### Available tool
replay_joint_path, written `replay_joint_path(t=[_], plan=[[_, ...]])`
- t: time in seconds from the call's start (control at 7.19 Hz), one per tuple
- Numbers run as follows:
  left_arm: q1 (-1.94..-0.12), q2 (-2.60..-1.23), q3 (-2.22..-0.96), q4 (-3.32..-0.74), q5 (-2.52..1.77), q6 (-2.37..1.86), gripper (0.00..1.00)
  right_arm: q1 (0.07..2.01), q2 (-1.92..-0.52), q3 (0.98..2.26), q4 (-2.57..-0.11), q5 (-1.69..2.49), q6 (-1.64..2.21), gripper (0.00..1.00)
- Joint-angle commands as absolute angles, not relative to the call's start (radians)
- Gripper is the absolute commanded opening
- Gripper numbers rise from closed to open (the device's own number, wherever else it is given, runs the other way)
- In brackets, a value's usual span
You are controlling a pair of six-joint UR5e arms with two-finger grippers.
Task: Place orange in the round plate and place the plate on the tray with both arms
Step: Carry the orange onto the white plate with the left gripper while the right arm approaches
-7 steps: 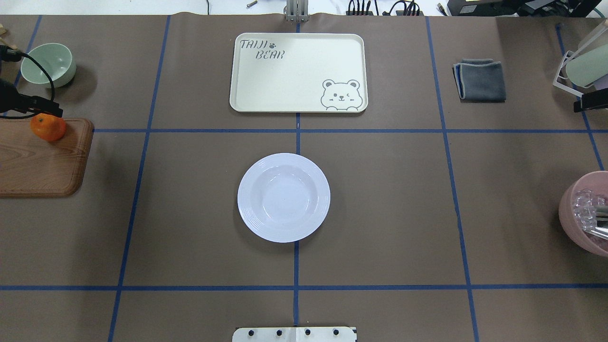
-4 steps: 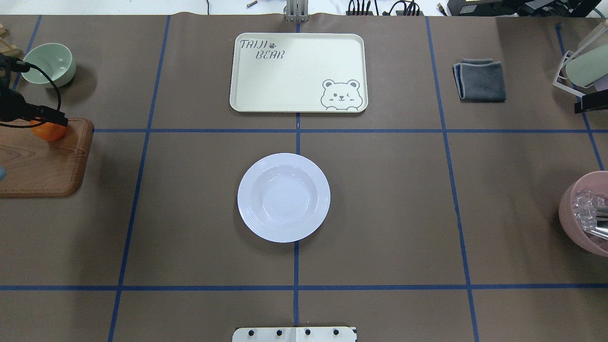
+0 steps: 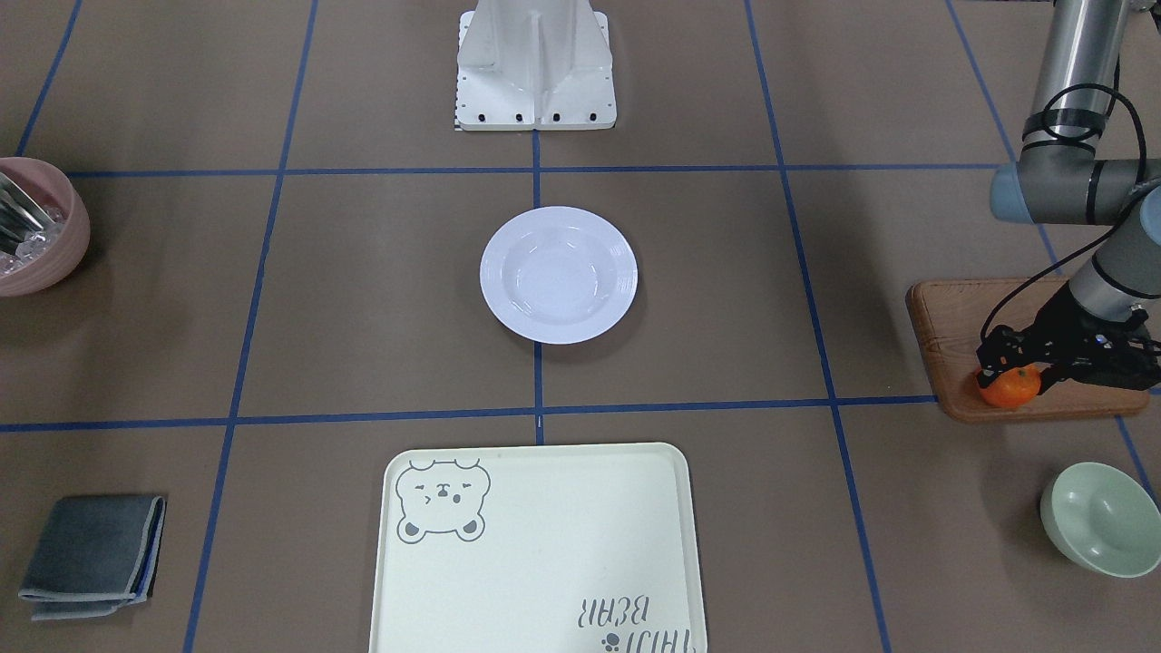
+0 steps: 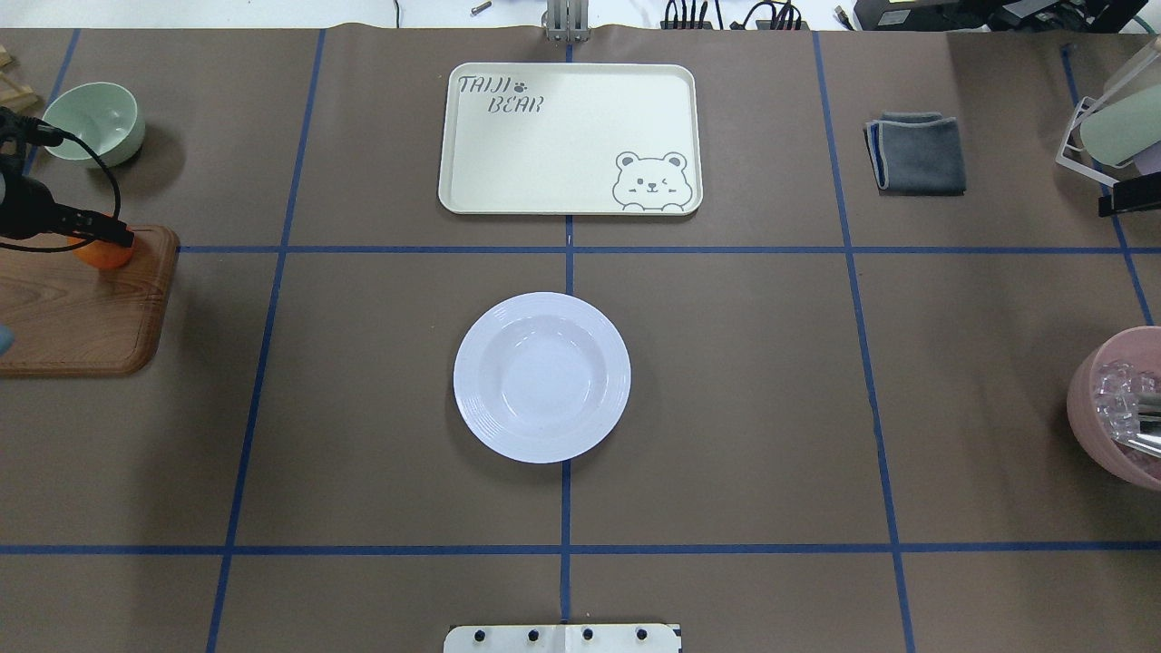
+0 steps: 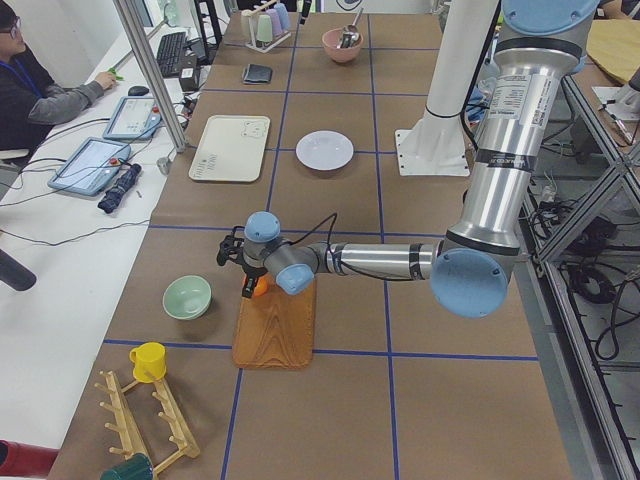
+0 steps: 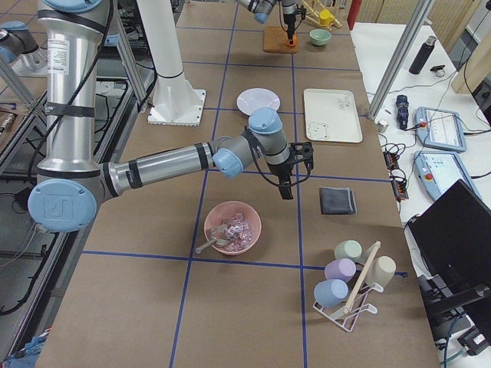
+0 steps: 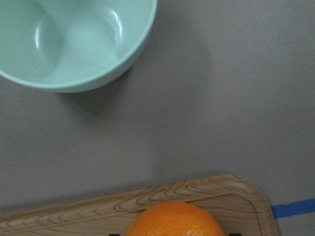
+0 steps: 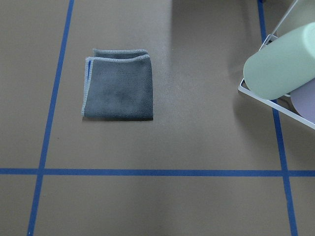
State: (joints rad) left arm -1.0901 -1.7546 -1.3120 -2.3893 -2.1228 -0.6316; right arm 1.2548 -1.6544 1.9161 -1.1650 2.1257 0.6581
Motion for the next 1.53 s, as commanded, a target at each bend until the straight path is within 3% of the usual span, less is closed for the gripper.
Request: replay_joint_path(t=[0.0, 0.14, 0.84, 1.11, 1.39], plan=[[-1.091, -1.811, -1.426, -2.297, -2.126, -0.738, 0.00, 1.255, -1.648, 1.921, -1.161, 2.126, 0.658, 1.00], [-1.074, -1.874, -1.496, -2.202, -2.119, -0.856, 0.00, 1.246, -1.635, 1.933, -1.163, 2.128, 0.658, 1.00], [-0.636, -2.176, -1.745, -1.661, -1.786, -1.264, 0.00, 1.085, -1.526, 1.992, -1.161, 2.155, 0.669, 0.99], [-0.531, -2.255, -1.735, -1.634, -1.716, -1.347, 0.00, 0.949, -1.494, 2.040, -1.175, 2.073, 0.738, 1.00], [-0.418, -2.313, -1.668, -1.634, -1.637, -1.403, 0.00, 0.800, -1.377, 2.069, -1.389, 1.896, 0.741, 1.00]])
